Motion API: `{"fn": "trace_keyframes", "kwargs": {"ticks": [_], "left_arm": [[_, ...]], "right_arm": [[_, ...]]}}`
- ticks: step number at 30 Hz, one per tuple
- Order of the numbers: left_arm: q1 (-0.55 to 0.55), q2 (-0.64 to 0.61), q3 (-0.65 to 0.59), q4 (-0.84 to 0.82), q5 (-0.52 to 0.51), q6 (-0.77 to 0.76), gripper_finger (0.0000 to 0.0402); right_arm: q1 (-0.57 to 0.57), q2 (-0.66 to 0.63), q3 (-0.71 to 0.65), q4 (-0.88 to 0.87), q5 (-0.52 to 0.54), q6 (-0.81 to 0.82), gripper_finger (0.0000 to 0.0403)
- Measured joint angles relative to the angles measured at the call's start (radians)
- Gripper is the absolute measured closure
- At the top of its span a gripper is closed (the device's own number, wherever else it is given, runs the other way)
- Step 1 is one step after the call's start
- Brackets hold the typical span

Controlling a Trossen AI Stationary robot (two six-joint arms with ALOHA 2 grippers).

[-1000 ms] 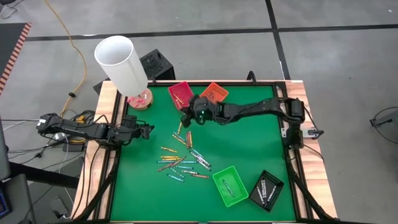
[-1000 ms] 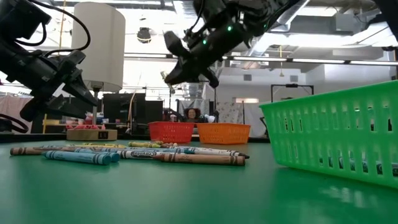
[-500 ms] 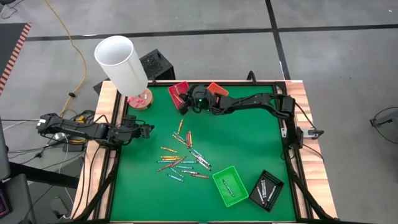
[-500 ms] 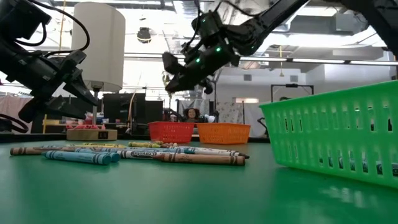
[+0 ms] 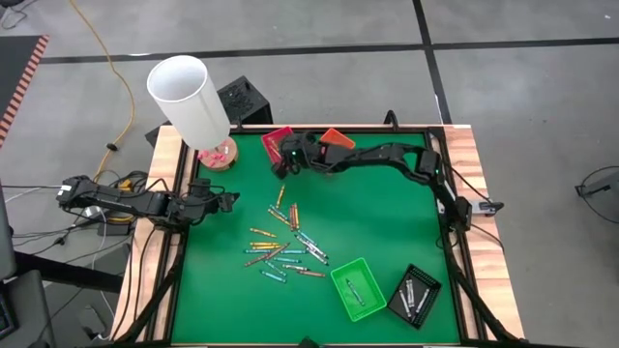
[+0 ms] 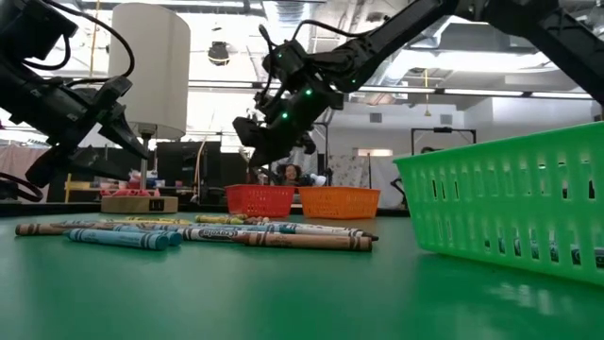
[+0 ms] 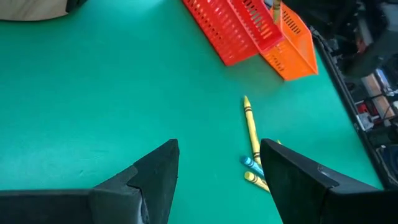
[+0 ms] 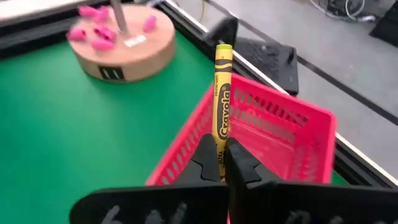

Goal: Sort crayons
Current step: Put the light green crayon into the red bin

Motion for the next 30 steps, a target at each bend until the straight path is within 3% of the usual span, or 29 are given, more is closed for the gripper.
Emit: {"fn": "trace_keyframes", "kwargs": {"ticks": [11, 30], "left_arm": [[0.0, 0.0, 0.0, 0.0, -0.019, -0.045, 0.0186], [0.0, 0.0, 0.0, -0.002, -0.048, -0.085, 0.0186]], "right_arm": [[-0.078, 0.0, 0.02, -0.072, -0.03, 0.019, 0.0401], [-0.085, 0.041, 0.02, -0.022, -0.114, 0.025, 0.0401]]}}
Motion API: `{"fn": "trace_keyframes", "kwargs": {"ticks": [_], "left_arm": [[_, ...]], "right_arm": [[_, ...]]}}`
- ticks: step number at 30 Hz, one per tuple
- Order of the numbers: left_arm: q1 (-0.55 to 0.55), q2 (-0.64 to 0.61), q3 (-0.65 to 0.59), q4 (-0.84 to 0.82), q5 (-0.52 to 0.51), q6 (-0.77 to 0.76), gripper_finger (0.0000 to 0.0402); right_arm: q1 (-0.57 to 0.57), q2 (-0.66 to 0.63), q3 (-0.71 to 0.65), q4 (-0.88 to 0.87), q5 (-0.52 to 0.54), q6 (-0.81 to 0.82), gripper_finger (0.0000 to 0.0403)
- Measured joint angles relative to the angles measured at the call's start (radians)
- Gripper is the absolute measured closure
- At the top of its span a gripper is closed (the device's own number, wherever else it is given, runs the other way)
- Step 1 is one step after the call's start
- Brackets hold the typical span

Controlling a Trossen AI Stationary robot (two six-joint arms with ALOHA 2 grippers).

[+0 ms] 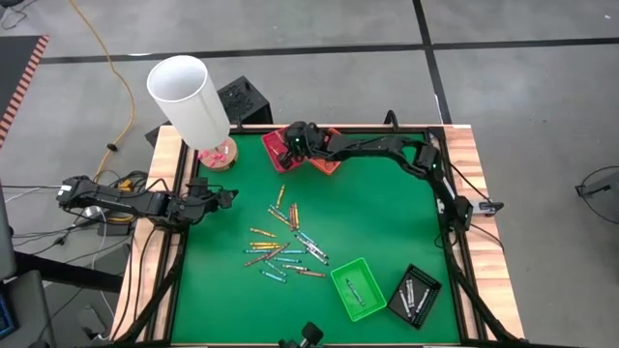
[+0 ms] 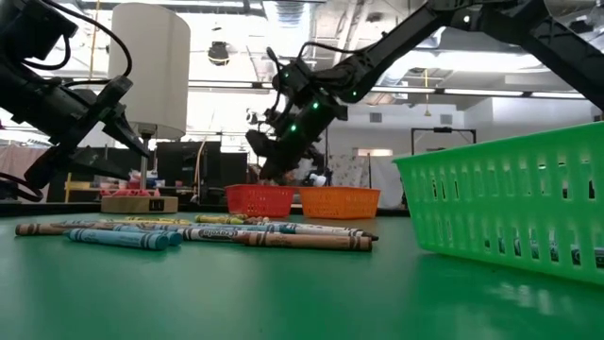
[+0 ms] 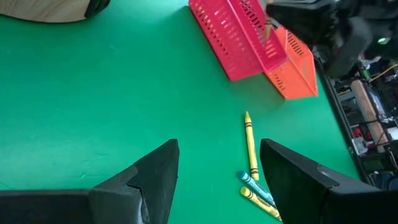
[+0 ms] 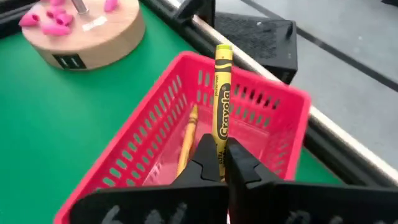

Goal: Sort crayons
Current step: Put the light green crayon into the red bin

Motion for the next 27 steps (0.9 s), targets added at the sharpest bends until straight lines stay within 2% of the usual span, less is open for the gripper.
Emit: {"fn": "trace_keyframes", "kwargs": {"ticks": [9, 19, 27], "left_arm": [[0.0, 0.0, 0.0, -0.004, 0.002, 0.003, 0.0186], [0.0, 0.0, 0.0, -0.003, 0.003, 0.03, 0.0186], [0.0, 0.0, 0.0, -0.003, 0.058, 0.115, 0.0186]], "right_arm": [[0.007, 0.006, 0.0, 0.002, 0.002, 0.0, 0.0398], [0.018, 0.004, 0.008, -0.032, 0.002, -0.007, 0.0331], [0.034, 0.004, 0.202, -0.275, 0.002, -0.045, 0.0321]]}}
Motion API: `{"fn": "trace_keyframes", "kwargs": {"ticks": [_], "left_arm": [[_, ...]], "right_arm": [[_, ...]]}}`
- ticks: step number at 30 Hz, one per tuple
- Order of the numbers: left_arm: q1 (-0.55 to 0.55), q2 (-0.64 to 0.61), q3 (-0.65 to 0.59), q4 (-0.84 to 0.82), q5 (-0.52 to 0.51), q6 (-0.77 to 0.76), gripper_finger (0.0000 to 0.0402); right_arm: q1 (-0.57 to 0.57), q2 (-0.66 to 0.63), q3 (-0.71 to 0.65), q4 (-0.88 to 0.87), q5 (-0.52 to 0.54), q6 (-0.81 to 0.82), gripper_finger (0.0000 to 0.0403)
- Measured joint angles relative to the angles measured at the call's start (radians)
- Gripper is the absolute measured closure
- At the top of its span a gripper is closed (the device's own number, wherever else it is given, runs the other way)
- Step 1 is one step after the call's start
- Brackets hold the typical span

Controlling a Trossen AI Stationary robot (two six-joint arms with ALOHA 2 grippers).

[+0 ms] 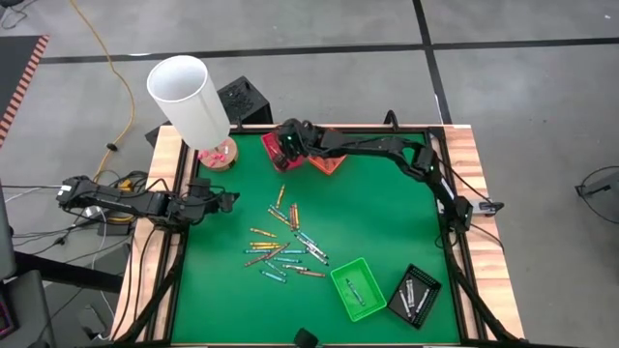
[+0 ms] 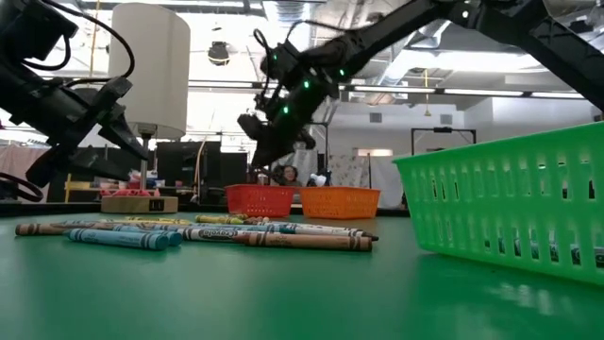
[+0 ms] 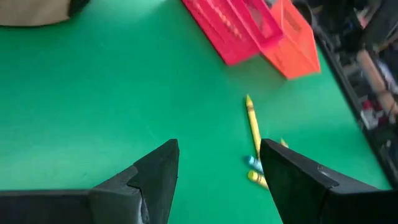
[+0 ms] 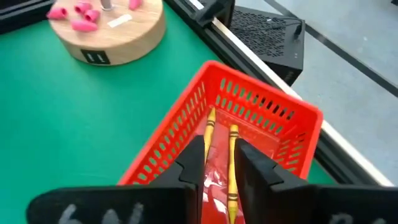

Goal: Sort crayons
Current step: Put the light green crayon into the red bin

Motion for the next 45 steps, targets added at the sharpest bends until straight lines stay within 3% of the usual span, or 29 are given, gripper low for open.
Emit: {"fn": "trace_keyframes", "kwargs": {"ticks": [6, 11, 18, 24, 27, 33, 37, 42, 45], "left_arm": [[0.0, 0.0, 0.0, 0.024, 0.057, 0.141, 0.0186], [0.0, 0.0, 0.0, 0.173, 0.116, 0.364, 0.0186], [0.0, 0.0, 0.0, 0.45, 0.247, 0.652, 0.0186], [0.0, 0.0, 0.001, 0.509, 0.299, 0.713, 0.0186], [0.0, 0.0, 0.001, 0.512, 0.37, 0.718, 0.0186], [0.0, 0.033, 0.001, 0.511, 0.475, 0.731, 0.0186], [0.0, 0.064, 0.001, 0.509, 0.489, 0.766, 0.0186], [0.0, 0.093, 0.001, 0.517, 0.488, 0.749, 0.0186], [0.0, 0.094, 0.001, 0.521, 0.489, 0.741, 0.0186]], "right_arm": [[0.063, -0.001, 0.267, -0.356, -0.001, -0.042, 0.0321], [0.168, -0.004, 0.483, -0.677, 0.0, -0.028, 0.0321], [0.345, -0.21, 0.395, -0.829, 0.062, 0.119, 0.0321], [0.514, -0.271, 0.393, -1.101, 0.27, 0.222, 0.0321], [0.593, -0.279, 0.391, -1.236, 0.308, 0.342, 0.0321], [0.725, -0.314, 0.287, -1.178, 0.344, 0.417, 0.0321], [0.777, -0.31, 0.181, -1.143, 0.451, 0.538, 0.0321], [0.798, -0.31, 0.019, -0.97, 0.539, 0.592, 0.0321], [0.78, -0.31, -0.062, -0.787, 0.526, 0.497, 0.0321]]}}
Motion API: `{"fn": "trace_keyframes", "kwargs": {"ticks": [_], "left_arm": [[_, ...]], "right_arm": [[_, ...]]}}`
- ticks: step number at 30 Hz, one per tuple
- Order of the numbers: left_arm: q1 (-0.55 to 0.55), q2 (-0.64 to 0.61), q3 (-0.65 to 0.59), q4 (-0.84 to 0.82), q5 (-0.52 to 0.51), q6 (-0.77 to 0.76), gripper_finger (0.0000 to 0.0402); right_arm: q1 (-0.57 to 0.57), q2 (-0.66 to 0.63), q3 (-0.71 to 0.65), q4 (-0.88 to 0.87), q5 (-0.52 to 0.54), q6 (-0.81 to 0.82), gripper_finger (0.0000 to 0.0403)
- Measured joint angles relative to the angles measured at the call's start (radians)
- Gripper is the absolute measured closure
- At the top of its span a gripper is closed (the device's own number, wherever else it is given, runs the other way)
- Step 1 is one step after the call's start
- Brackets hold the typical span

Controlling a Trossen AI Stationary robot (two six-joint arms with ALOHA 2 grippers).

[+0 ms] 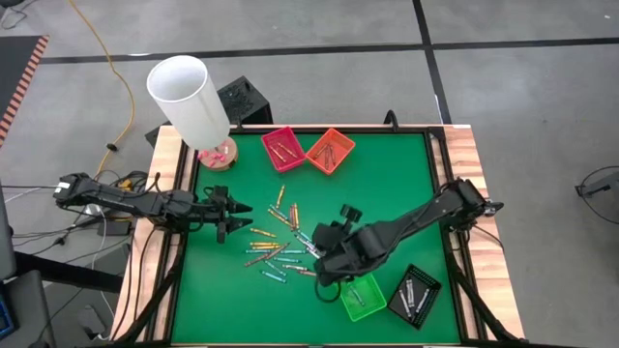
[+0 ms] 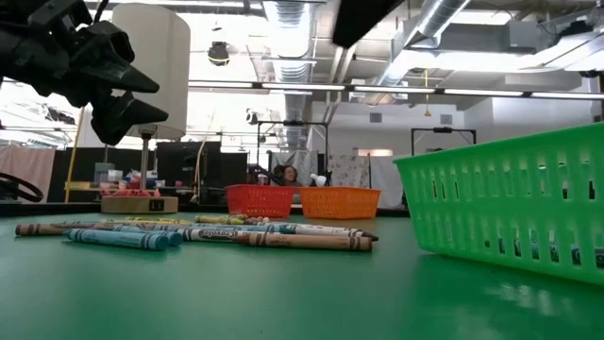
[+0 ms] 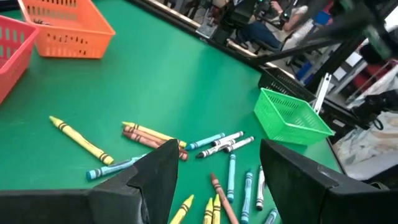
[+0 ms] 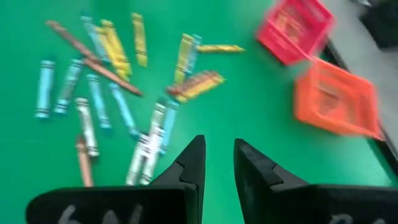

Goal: Sort crayons
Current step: Put the light green crayon into the red bin

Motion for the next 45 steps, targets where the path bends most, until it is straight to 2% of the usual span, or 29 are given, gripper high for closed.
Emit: {"fn": "trace_keyframes", "kwargs": {"ticks": [3, 7, 9, 12, 16, 24, 30, 38, 41, 45], "left_arm": [[0.0, -0.001, 0.0, 0.009, 0.001, -0.004, 0.0186], [0.0, -0.001, 0.0, 0.021, 0.001, -0.022, 0.0186], [0.0, -0.001, 0.0, 0.02, 0.001, -0.03, 0.0186], [0.0, -0.001, 0.0, 0.021, -0.021, -0.038, 0.0186], [0.0, -0.001, 0.0, 0.024, -0.08, -0.041, 0.0186], [0.0, -0.002, 0.0, 0.025, -0.117, -0.077, 0.0186], [0.0, -0.002, 0.0, 0.025, -0.133, -0.116, 0.0186], [0.0, -0.002, 0.0, 0.026, -0.167, -0.146, 0.0186], [0.0, -0.002, 0.0, 0.025, -0.163, -0.149, 0.0186], [0.0, -0.002, 0.0, 0.024, -0.153, -0.163, 0.0186]], "right_arm": [[-0.065, 0.001, -0.039, 0.236, -0.113, -0.234, 0.0321], [-0.176, 0.0, -0.075, 0.499, -0.453, -0.552, 0.0321], [-0.23, 0.0, -0.082, 0.507, -0.589, -0.609, 0.0321], [-0.309, 0.0, -0.082, 0.484, -0.722, -0.63, 0.0321], [-0.386, 0.0, -0.082, 0.481, -0.833, -0.724, 0.0321], [-0.492, -0.001, -0.082, 0.413, -1.071, -0.867, 0.0321], [-0.555, -0.074, -0.082, 0.318, -1.101, -0.886, 0.0321], [-0.582, -0.331, -0.107, 0.221, -1.103, -0.894, 0.0321], [-0.582, -0.483, -0.236, 0.289, -1.099, -0.867, 0.0321], [-0.586, -0.716, -0.521, 0.503, -1.016, -0.742, 0.0321]]}}
